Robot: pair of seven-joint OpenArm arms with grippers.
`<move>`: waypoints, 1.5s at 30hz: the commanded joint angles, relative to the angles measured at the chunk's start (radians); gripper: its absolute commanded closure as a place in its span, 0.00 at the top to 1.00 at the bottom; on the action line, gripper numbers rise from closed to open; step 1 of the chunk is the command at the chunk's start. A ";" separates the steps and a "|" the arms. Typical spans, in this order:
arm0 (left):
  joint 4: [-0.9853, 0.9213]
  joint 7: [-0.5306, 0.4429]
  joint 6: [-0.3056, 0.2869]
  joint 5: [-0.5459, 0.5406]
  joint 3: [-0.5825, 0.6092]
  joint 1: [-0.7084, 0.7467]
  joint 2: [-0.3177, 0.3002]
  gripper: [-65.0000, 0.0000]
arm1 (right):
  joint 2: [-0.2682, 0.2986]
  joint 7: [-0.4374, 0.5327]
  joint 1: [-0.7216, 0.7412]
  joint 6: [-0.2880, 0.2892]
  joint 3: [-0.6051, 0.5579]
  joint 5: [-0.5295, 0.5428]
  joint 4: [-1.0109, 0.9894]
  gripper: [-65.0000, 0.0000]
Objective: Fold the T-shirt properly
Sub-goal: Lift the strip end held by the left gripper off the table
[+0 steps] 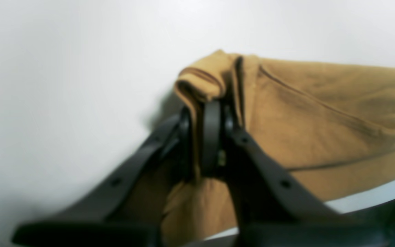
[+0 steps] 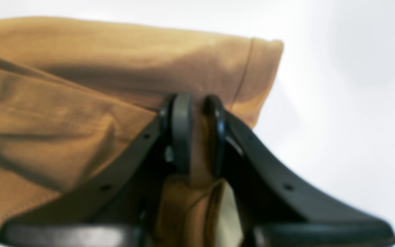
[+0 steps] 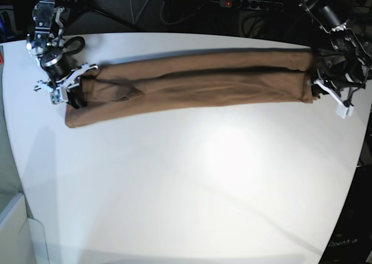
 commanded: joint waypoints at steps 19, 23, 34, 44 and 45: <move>0.079 0.120 0.008 0.092 0.013 -0.137 0.066 0.04 | 0.007 -0.056 -0.006 -0.002 -0.002 -0.032 0.000 0.12; 0.211 0.120 0.008 0.086 0.062 -0.139 0.116 0.04 | 0.007 -0.056 -0.006 -0.002 -0.002 -0.032 -0.003 0.12; 0.414 0.120 0.008 0.086 0.177 -0.163 0.251 0.04 | 0.002 -0.058 0.003 -0.002 -0.003 -0.032 -0.005 0.12; 0.415 0.120 0.008 0.085 0.102 -0.130 0.264 0.04 | -0.058 -0.058 0.034 -0.002 0.004 -0.176 -0.012 0.12; 0.415 0.120 0.008 0.085 0.078 -0.130 0.258 0.04 | -0.059 -0.058 0.034 -0.002 0.004 -0.183 -0.012 0.12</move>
